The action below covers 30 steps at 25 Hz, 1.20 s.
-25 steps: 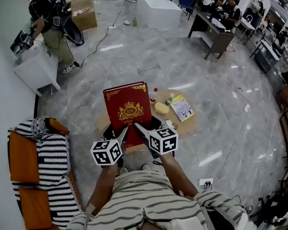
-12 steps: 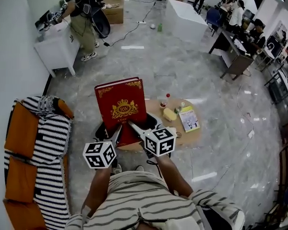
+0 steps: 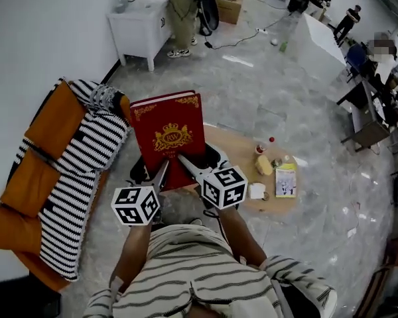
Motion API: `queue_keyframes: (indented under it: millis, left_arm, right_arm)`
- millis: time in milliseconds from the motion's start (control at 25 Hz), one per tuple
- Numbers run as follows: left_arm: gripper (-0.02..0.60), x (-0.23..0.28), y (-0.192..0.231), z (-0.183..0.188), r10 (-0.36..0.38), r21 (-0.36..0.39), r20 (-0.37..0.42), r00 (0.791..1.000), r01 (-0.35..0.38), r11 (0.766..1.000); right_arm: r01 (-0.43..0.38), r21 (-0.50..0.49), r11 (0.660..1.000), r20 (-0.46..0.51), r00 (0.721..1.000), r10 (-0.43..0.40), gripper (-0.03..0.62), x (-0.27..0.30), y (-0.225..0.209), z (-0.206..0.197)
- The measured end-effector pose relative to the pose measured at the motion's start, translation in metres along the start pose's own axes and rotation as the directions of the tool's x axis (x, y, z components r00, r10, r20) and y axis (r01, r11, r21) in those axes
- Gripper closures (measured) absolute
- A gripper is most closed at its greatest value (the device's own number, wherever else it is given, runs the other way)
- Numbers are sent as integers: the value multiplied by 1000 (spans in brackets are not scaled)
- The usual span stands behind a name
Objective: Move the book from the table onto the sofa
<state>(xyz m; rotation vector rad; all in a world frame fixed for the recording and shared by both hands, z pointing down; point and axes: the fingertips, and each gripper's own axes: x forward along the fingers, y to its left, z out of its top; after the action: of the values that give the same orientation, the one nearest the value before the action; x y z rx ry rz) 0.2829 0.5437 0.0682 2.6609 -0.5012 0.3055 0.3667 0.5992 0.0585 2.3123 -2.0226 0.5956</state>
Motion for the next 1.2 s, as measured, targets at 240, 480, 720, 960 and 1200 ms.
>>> queue_keyframes:
  millis: [240,480,720,960,1200]
  left_arm:
    - [272,-42,64,8,145,-60,50,988,-142,988]
    - [272,-87,134,22,236,-102,91,967,-227,969]
    - [272,-135,206,28,363,-182,123,924,-339,923]
    - [272,-188,280,31,452,-240,137,881,-413,879]
    - [272,-240,350,29,520,-287,135,844,-469,835]
  right_arm:
    - [-151,-45,988,-49,988,148,256,52,61,-2]
    - [-247,-78,966,-77,967,241,256,105,131,-1]
    - [-374,-113,920,-147,922,357,256,162,206,-8]
    - [-467,-134,874,-200,876,438,256,214,286,-20]
    - [-538,-136,832,-245,832,498,256,260,364,-39]
